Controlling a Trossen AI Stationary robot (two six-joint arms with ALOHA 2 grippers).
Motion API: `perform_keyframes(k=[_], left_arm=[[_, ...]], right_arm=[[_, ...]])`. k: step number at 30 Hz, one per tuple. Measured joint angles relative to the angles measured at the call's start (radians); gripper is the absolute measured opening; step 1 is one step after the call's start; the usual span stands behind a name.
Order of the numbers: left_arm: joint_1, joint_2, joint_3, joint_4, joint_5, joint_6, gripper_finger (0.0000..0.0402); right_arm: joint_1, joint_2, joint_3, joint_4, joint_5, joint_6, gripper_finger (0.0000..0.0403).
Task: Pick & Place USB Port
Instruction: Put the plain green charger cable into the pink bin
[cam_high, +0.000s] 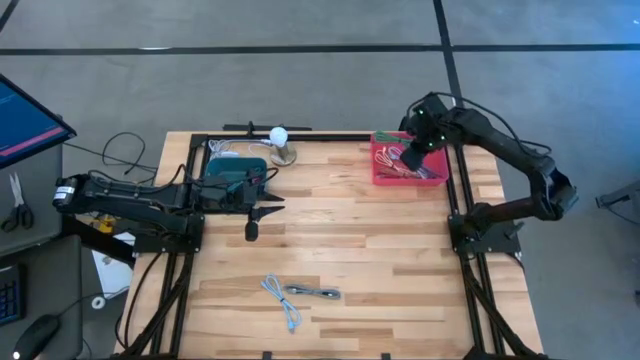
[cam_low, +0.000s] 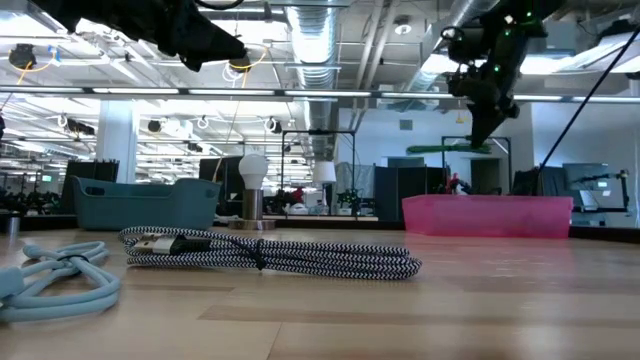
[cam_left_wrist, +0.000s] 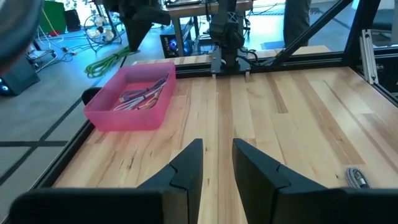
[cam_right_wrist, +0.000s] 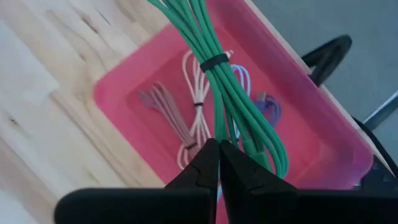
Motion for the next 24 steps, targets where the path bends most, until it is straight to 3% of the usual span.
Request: perform_keyframes(k=[9, 24], left_arm=[[0.000, 0.000, 0.000, 0.000, 0.000, 0.000, 0.0087], [0.000, 0.000, 0.000, 0.000, 0.000, 0.000, 0.0087]], right_arm=[[-0.082, 0.101, 0.000, -0.003, -0.055, -0.023, 0.0000], [-0.103, 0.347, -0.001, -0.013, -0.055, -0.038, 0.0000]])
